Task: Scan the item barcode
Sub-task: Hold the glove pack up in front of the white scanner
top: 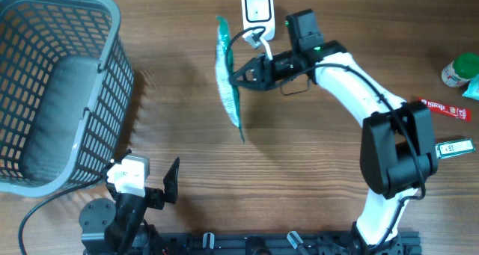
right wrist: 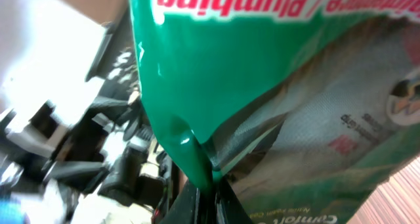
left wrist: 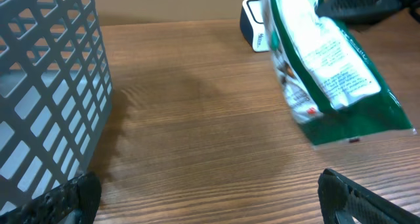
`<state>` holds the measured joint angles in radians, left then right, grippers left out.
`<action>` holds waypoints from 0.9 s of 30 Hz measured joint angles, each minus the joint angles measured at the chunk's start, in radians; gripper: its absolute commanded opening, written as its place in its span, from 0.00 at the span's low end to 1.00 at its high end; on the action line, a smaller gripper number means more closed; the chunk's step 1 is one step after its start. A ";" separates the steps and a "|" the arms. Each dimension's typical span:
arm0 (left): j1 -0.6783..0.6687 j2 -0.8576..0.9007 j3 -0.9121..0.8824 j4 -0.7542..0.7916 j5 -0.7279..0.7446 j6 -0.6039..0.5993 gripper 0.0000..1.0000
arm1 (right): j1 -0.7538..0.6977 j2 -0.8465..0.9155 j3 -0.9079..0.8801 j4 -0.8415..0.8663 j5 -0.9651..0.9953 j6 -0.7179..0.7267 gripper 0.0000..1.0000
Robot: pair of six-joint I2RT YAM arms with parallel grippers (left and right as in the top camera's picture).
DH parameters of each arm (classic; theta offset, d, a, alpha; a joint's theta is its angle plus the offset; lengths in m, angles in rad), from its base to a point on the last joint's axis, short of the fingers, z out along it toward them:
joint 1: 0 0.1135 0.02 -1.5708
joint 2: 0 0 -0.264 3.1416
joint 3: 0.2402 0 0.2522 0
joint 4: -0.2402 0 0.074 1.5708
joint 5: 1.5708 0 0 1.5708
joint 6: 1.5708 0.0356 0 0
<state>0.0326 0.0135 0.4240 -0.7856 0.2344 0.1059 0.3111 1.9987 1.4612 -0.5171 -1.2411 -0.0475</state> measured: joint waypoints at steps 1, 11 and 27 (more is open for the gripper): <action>0.000 0.000 0.000 0.000 0.000 0.000 1.00 | -0.026 0.000 0.001 -0.050 0.062 0.027 0.04; 0.000 0.000 0.000 0.000 0.000 0.000 1.00 | -0.072 -0.121 0.038 -0.128 0.722 0.077 0.04; 0.000 0.000 0.000 0.000 0.000 0.000 1.00 | 0.043 0.285 0.437 -0.249 1.065 0.063 0.04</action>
<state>0.0326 0.0139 0.4240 -0.7856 0.2344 0.1062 0.3538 2.2841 1.8984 -0.7658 -0.1764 0.0158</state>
